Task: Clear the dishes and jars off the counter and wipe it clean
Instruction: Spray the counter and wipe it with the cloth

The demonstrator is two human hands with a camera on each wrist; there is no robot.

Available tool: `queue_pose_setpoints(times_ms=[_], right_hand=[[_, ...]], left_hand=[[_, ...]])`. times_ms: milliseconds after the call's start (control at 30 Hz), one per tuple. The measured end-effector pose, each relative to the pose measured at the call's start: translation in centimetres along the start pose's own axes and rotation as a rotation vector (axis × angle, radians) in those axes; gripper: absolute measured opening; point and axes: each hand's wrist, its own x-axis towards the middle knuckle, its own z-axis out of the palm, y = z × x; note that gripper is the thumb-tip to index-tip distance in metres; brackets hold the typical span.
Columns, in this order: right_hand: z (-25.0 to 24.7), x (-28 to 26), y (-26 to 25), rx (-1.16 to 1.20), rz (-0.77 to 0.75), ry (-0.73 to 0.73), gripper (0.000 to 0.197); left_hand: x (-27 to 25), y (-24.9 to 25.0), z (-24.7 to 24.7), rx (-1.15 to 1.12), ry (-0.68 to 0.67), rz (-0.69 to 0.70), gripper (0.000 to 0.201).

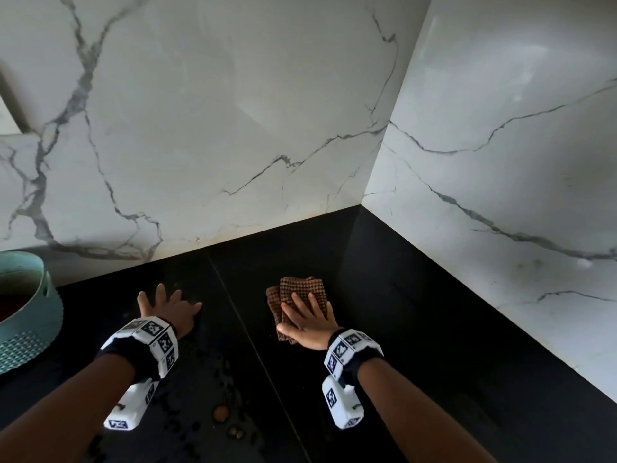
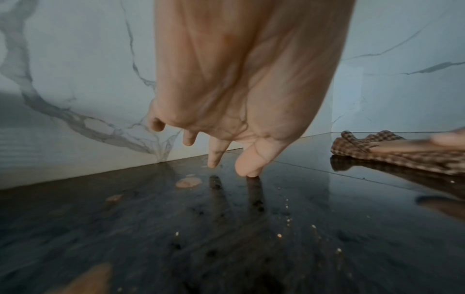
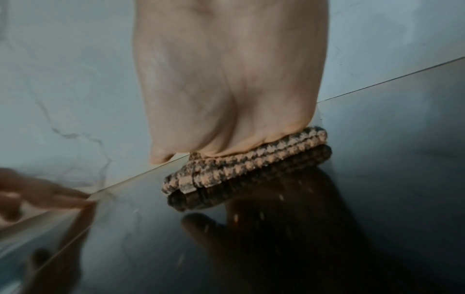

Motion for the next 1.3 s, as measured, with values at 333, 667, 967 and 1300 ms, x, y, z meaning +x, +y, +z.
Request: queue_pose_setpoints(times_ms=[333,667,967,1300], right_hand=[[-4.6,4.2,2.4,0.133,0.328,0.087,0.076],[-1.4,-1.3,7.7,0.408,0.588,0.206,0.077],[8.9,-14.3,6.4,0.377,0.705,0.388,0.074],[12.0,-15.6,-7.0,0.348,0.196,0.154,0.119]], left_hand=[[0.5,1.2,-0.2,0.005,0.091,-0.045,0.042],[0.2,0.5,-0.3,0.017,0.109,-0.001,0.040],[0.0,0.9,-0.9,0.110,0.161,0.063,0.038],[-7.1,6.1,-0.4,-0.099,0.108,0.233,0.051]])
